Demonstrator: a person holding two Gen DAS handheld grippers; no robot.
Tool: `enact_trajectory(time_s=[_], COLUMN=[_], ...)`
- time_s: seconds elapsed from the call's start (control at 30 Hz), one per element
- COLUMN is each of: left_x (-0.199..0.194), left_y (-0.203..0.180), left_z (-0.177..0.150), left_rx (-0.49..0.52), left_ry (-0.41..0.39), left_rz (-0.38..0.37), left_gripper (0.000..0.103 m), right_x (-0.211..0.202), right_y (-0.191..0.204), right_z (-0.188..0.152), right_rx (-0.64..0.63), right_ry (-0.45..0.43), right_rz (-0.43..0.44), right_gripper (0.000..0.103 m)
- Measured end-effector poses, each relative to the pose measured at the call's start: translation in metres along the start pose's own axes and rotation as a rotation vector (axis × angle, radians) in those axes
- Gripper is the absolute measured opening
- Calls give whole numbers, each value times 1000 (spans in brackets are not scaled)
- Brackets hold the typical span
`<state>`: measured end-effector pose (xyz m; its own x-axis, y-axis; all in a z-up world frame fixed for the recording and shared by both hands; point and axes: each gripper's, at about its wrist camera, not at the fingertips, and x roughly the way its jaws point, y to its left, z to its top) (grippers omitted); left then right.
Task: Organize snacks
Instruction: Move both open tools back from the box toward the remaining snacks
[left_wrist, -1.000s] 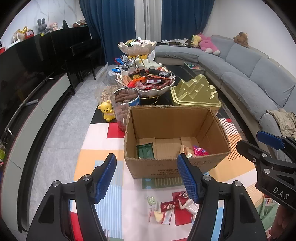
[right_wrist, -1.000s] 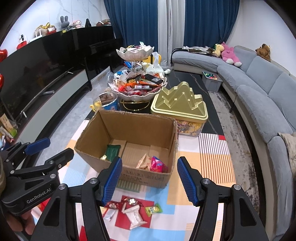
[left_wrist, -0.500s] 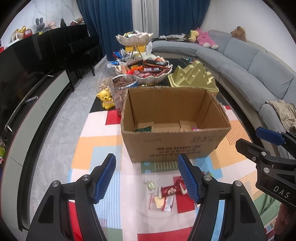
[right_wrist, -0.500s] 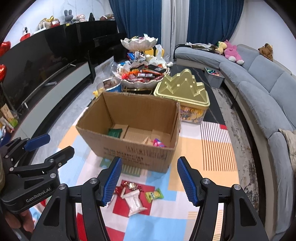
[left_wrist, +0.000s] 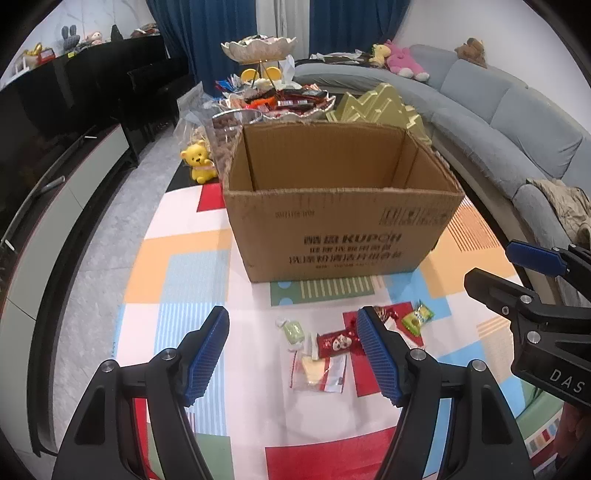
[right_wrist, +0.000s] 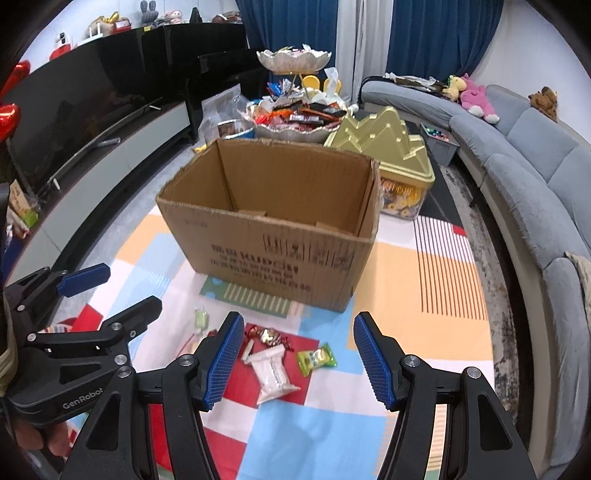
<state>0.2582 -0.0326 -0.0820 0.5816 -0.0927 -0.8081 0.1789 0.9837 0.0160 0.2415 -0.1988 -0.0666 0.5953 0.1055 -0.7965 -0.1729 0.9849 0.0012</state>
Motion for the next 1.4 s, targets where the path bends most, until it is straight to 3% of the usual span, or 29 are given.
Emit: enact_trajectory(time_s=[0.83,1.4], left_x=[43,80], left_y=[-12,-12], left_z=[-57,-67], left_rx=[48,67], left_ry=[63,122], left_rz=[-41,-64], left_gripper=[75,75], right_x=[35,67], right_y=[9,18], right_z=[-49,-56], right_rx=[-67,-104], right_ry=[67,126], right_rz=[9,44], right_gripper=[63,63])
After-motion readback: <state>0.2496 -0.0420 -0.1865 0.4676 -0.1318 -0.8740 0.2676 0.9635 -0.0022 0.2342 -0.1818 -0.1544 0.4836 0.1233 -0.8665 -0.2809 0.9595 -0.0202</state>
